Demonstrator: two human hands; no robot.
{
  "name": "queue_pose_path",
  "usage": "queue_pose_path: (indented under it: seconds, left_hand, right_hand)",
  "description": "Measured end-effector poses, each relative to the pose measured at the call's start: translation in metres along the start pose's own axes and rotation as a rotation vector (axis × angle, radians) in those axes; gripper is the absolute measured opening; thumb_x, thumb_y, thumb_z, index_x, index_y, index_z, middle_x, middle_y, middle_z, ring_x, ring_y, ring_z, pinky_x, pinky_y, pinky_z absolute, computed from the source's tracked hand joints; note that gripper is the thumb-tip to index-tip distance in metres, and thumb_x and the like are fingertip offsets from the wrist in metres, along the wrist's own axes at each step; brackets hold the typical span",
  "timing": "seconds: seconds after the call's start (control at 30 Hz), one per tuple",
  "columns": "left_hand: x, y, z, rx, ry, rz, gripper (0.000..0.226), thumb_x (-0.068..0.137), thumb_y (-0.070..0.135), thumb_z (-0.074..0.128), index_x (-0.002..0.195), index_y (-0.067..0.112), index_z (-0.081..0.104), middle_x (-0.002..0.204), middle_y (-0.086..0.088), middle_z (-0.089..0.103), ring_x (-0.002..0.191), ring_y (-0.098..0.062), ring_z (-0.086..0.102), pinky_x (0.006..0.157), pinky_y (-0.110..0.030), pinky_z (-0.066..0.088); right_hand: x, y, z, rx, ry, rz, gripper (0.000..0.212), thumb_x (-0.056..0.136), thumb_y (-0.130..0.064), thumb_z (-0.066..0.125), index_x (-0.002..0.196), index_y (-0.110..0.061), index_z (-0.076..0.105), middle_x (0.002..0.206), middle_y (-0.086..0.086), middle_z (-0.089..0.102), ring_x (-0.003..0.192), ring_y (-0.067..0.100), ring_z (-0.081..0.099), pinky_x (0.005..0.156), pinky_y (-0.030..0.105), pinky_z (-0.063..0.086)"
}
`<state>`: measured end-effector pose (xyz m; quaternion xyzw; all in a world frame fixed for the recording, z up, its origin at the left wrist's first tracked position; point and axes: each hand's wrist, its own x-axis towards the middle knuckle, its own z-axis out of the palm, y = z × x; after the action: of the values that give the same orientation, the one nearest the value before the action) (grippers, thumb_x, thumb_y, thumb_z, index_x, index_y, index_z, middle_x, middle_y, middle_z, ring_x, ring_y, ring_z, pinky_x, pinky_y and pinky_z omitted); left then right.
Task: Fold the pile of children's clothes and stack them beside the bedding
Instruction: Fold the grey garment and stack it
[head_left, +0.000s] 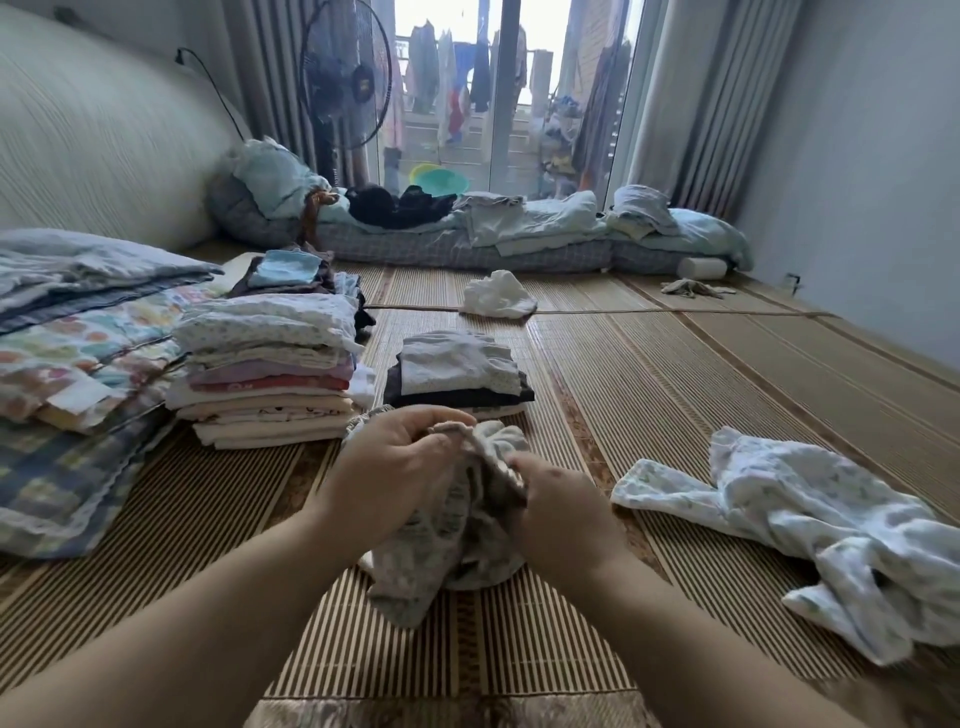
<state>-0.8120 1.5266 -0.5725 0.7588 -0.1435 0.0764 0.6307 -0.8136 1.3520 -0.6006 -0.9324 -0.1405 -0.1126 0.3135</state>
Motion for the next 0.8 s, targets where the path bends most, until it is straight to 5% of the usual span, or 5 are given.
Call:
queue_pose_path:
  seconds: [0.13,0.3,0.4,0.53,0.8]
  left_hand:
    - [-0.001,0.020,-0.028,0.406,0.007,0.087,0.025,0.084,0.012,0.063,0.085,0.036,0.070,0.070,0.015,0.069,0.050,-0.015,0.058,0.043,-0.023,0.044]
    - [0.016,0.066,-0.062,0.948,-0.045,0.202,0.036,0.084,0.001,0.061,0.101,0.031,0.072,0.098,0.014,0.056,0.090,-0.007,0.051,0.070,-0.009,0.035]
    - [0.032,0.123,-0.082,1.052,0.046,0.454,0.030,0.074,-0.006,0.069,0.094,0.016,0.076,0.092,-0.005,0.066,0.086,-0.022,0.062,0.074,-0.026,0.044]
    - [0.055,0.210,-0.107,1.166,0.155,0.459,0.020,0.086,0.007,0.061,0.101,0.015,0.073,0.083,0.003,0.062,0.082,0.002,0.058,0.074,-0.016,0.042]
    - [0.068,0.318,-0.116,1.396,0.172,0.387,0.029,0.093,0.020,0.058,0.122,0.019,0.063,0.114,-0.004,0.065,0.106,-0.024,0.058,0.092,-0.036,0.044]
  right_hand:
    - [0.001,0.018,-0.038,-0.028,-0.026,0.237,0.015,0.083,-0.019,0.055,0.077,-0.021,0.068,0.073,-0.005,0.066,0.070,0.014,0.061,0.067,0.038,0.055]
    - [0.024,-0.017,-0.124,0.193,0.097,0.279,0.014,0.070,-0.013,0.061,0.072,-0.018,0.073,0.068,0.002,0.072,0.070,0.021,0.068,0.071,0.040,0.058]
    - [0.047,-0.061,-0.177,0.175,0.200,0.167,0.020,0.066,-0.007,0.060,0.071,-0.017,0.076,0.065,0.007,0.071,0.068,0.024,0.065,0.069,0.037,0.054]
    - [0.066,-0.116,-0.244,0.020,0.326,0.061,0.009,0.077,-0.010,0.066,0.080,-0.008,0.074,0.044,-0.010,0.056,0.057,0.014,0.049,0.051,0.024,0.038]
    - [0.072,-0.178,-0.321,0.140,0.365,0.052,0.021,0.080,0.003,0.049,0.066,-0.010,0.060,0.042,-0.002,0.043,0.040,0.009,0.035,0.041,0.015,0.024]
